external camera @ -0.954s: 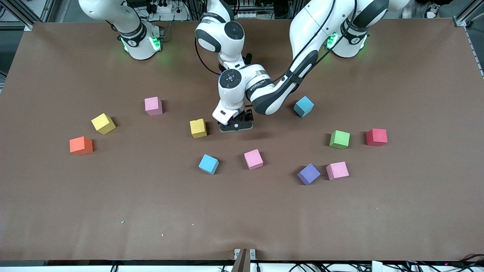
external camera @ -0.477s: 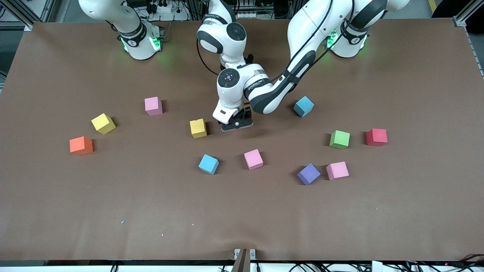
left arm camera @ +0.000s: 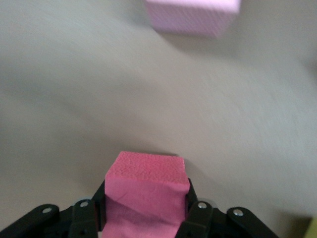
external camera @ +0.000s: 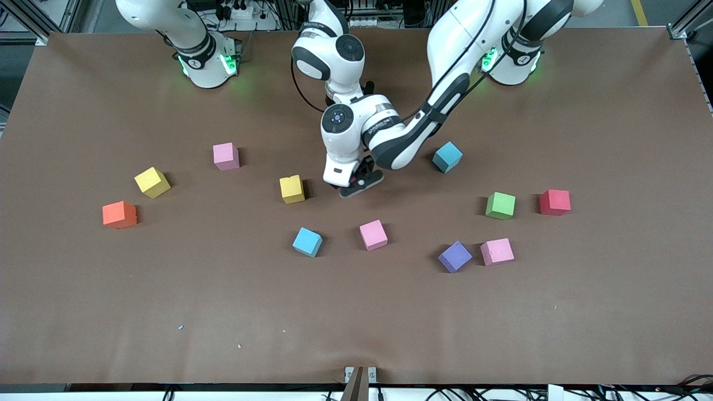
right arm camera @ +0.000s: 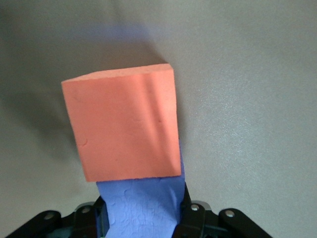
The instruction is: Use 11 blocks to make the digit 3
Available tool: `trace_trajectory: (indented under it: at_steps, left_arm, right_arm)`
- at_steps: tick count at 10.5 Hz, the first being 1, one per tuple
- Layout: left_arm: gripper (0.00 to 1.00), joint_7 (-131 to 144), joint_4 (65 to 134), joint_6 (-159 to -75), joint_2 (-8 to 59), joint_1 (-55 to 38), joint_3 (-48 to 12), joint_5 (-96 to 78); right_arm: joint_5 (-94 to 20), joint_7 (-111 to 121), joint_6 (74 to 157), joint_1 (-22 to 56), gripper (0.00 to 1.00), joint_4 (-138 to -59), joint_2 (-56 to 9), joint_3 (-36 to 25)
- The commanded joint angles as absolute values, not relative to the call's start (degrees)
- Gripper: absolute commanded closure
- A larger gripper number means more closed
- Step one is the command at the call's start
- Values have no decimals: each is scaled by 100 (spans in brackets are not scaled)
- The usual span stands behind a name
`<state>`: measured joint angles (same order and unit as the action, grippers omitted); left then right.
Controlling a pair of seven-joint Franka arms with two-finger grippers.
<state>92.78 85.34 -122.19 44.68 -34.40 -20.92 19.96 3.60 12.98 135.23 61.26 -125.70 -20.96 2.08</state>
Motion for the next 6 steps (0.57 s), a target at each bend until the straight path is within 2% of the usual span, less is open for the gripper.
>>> trace_trajectory:
  at_steps: [1,3,6]
  left_arm:
    - [100,9439,9146,-11883,3555,-3016,-2136,1488]
    - [100,9439,10007,-11874,2781,-2717,-2145,1214]
    - [100,9475,10608,-11883,2470,-2260,-2145,959]
  right_arm:
    - [684,1169,13465,6196,0,-12454,-2197,176]
    - [721,1160,13186,6179,0,-12507,-2101,176]
    - [721,1160,12466,6109,0,-12559,-1566,132]
